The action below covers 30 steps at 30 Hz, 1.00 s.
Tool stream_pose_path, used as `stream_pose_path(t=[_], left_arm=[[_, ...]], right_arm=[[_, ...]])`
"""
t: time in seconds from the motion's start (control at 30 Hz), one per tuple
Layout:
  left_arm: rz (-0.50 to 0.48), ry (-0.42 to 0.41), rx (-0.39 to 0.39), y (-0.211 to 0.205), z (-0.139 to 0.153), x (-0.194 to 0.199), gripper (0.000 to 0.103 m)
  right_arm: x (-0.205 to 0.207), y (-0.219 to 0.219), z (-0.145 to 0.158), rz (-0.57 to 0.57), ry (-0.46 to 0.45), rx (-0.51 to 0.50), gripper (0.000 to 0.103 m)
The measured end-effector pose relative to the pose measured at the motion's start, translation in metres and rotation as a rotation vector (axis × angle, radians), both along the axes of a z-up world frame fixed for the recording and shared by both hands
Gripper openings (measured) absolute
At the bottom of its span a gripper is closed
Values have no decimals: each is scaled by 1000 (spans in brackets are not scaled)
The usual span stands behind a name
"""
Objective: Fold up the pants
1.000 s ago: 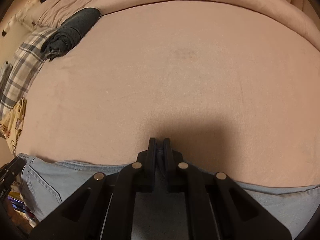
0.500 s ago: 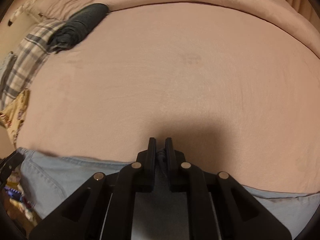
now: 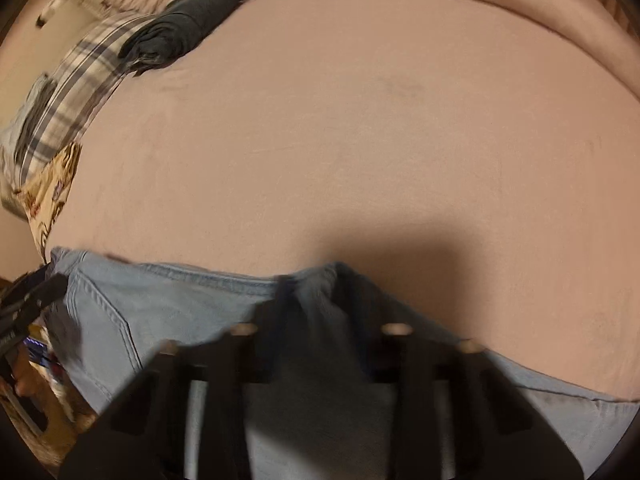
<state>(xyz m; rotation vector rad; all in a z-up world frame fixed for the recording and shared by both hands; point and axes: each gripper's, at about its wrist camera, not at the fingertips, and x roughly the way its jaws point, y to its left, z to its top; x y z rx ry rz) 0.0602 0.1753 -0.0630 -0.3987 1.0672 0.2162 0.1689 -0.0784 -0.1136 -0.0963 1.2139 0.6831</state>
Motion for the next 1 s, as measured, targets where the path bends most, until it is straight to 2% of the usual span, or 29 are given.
stream_pose_path(t=[0.13, 0.2, 0.3, 0.53, 0.77, 0.87, 0.93, 0.97, 1.0], left_arm=[[22, -19, -3, -2, 9, -7, 42], [27, -32, -3, -2, 13, -10, 41], [13, -36, 8, -3, 11, -12, 41], [-5, -18, 75, -11, 4, -6, 43], [15, -23, 62, -12, 7, -10, 49], [19, -19, 19, -11, 24, -10, 49], [40, -28, 1, -11, 36, -8, 50], [46, -28, -3, -14, 42, -5, 51], [43, -31, -4, -19, 48, -2, 54]], right_arm=[[0, 0, 12, -40, -36, 27, 9], [1, -6, 23, -80, -47, 68, 9], [1, -3, 29, -79, -74, 70, 9], [4, 15, -3, -90, -83, -37, 9], [7, 23, 1, -107, -110, -34, 15], [1, 4, 16, -122, -109, 10, 29], [-8, -30, 32, -161, -132, 54, 41], [-12, -48, 38, -189, -139, 64, 53], [-15, -69, 44, -230, -147, 75, 59]])
